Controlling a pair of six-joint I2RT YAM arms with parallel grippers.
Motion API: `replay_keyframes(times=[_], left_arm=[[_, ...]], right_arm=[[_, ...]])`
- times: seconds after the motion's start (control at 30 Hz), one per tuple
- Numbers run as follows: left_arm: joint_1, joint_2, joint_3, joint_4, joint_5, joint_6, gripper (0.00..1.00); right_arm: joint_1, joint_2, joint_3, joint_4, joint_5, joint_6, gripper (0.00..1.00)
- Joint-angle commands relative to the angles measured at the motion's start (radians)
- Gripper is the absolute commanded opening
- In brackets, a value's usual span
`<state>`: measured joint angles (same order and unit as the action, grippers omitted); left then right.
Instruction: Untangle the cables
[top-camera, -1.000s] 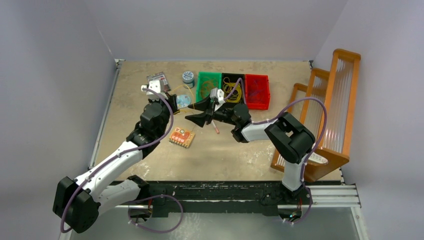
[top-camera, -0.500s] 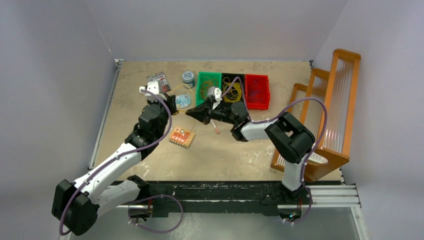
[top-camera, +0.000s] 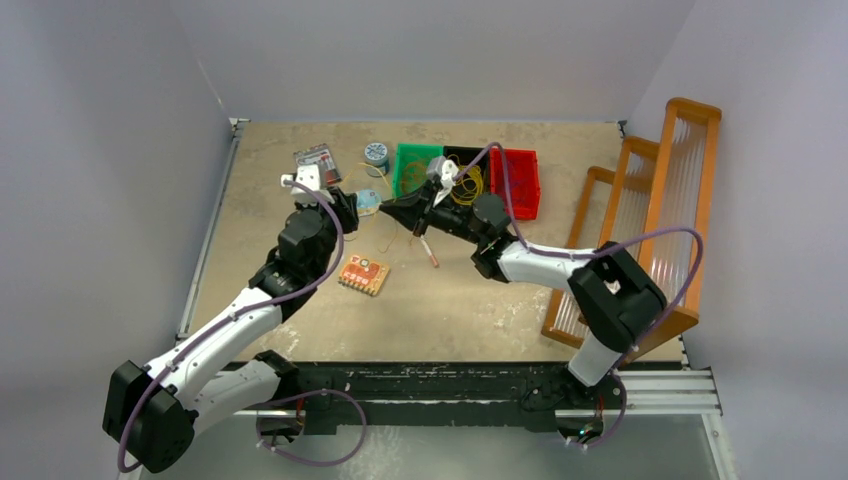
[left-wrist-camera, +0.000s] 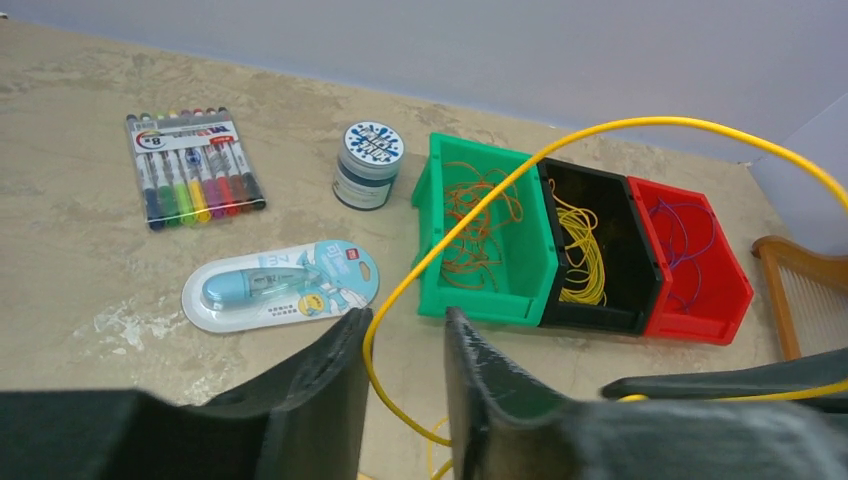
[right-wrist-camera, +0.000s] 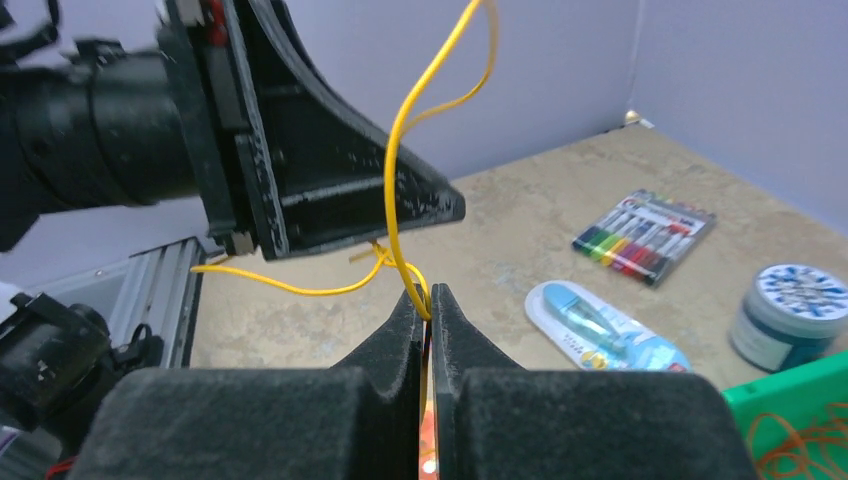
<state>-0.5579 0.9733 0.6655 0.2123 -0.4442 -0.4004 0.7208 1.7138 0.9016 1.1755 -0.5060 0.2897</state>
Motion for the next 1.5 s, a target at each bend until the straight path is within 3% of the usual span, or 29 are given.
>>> replay_keyframes(times=[0.0,0.33,0.63,1.07,1.37,1.47], left_arm=[[-0.002,-0.028,0.03,0.01,0.014,0.014,0.36],[-0.001,-0.111,-0.002,0.016,0.032,0.056,0.58],[0.0,-0.126,-0.019,0.001,0.014,0.077,0.59],[-0.001,-0.1,0.022,-0.072,0.003,0.048,0.61],[-0.001,-0.095,0.047,-0.111,-0.022,0.044,0.61],[-0.002,-0.071,0.109,-0.206,-0.024,0.061,0.63]], right_arm=[[-0.011,-0.134,-0.033,-0.045,0.161,-0.07,0.0],[-0.158,-0.28,0.0,-0.311,0.384,-0.145,0.0],[-0.233,-0.371,0.057,-0.427,0.512,-0.245,0.0],[-0.279,-0.327,0.355,-0.635,0.599,-0.33,0.0],[-0.33,-0.212,0.48,-0.662,0.513,-0.291,0.0],[-0.338,-0.149,0.519,-0.666,0.486,-0.27,0.0]])
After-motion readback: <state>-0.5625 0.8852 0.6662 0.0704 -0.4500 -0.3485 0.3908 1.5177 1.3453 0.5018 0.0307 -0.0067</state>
